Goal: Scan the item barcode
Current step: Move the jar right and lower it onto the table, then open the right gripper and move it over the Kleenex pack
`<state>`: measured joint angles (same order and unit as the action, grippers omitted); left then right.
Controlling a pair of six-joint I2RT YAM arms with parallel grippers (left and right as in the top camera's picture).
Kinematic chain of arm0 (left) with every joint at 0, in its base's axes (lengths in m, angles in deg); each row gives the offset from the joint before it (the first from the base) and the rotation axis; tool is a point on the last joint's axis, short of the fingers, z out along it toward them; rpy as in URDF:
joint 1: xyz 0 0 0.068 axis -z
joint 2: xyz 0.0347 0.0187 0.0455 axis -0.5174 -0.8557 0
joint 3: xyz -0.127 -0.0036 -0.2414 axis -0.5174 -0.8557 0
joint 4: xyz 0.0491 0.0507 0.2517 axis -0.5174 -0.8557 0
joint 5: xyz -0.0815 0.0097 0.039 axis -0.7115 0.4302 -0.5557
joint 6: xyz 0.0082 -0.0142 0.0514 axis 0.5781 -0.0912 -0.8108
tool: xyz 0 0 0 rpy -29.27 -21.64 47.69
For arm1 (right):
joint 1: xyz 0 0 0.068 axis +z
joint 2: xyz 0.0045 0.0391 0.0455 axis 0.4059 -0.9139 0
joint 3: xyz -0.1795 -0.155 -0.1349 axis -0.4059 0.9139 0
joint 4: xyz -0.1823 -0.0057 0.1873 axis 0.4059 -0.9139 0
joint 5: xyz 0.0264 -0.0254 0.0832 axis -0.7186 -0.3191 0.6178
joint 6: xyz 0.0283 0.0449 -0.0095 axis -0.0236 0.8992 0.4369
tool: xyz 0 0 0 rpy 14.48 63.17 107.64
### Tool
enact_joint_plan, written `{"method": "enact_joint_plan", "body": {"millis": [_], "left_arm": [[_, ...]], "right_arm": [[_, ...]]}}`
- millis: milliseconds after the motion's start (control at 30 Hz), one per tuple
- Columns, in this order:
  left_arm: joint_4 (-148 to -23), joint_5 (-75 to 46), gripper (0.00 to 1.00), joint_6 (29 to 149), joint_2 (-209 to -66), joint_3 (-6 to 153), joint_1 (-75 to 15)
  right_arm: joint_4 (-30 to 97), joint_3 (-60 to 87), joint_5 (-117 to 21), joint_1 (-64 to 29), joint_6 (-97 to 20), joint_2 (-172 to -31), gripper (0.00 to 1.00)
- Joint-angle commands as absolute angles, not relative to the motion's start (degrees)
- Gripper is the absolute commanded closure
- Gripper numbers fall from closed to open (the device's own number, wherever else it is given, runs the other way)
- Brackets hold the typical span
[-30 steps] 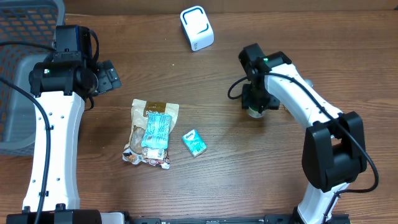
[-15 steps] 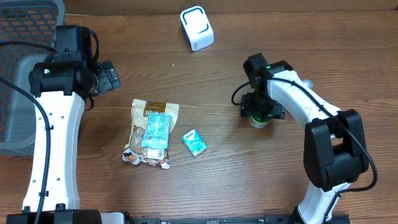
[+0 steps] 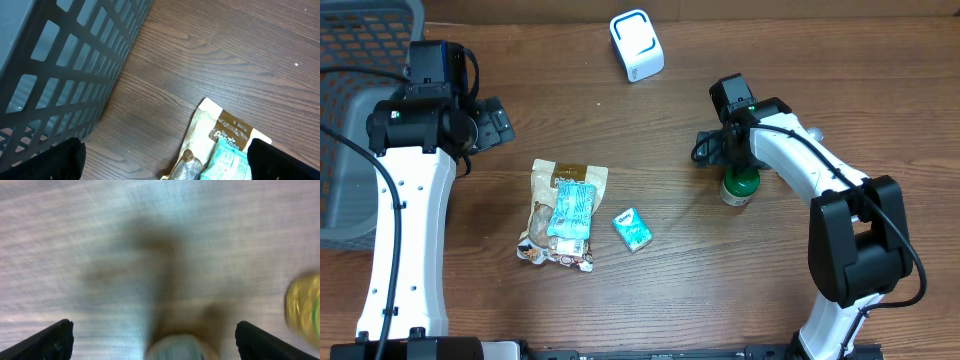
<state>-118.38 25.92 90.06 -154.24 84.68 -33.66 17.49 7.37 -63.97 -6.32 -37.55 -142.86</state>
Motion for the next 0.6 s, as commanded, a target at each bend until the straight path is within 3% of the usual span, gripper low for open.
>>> {"method": "enact_joint_plan", "body": {"millis": [0, 167, 300, 567], "left_arm": [[-118.2, 26.7, 0.01, 89.4, -154.0, 85.2, -33.8], [-118.2, 26.7, 0.0, 89.4, -154.0, 85.2, -33.8], [-118.2, 26.7, 0.0, 89.4, -154.0, 85.2, -33.8], [-118.2, 26.7, 0.01, 89.4, -154.0, 85.2, -33.8]], "right_arm": [[21.2, 7.3, -63.9, -6.4, -39.1, -142.3, 0.0], [23.3, 7.3, -54.7, -5.9, -39.1, -142.3, 0.09], [23.4, 7.3, -48.3, -5.3, -39.1, -142.3, 0.21], [23.5, 7.3, -46.5, -2.4, -39.1, -142.3, 0.38]]}}
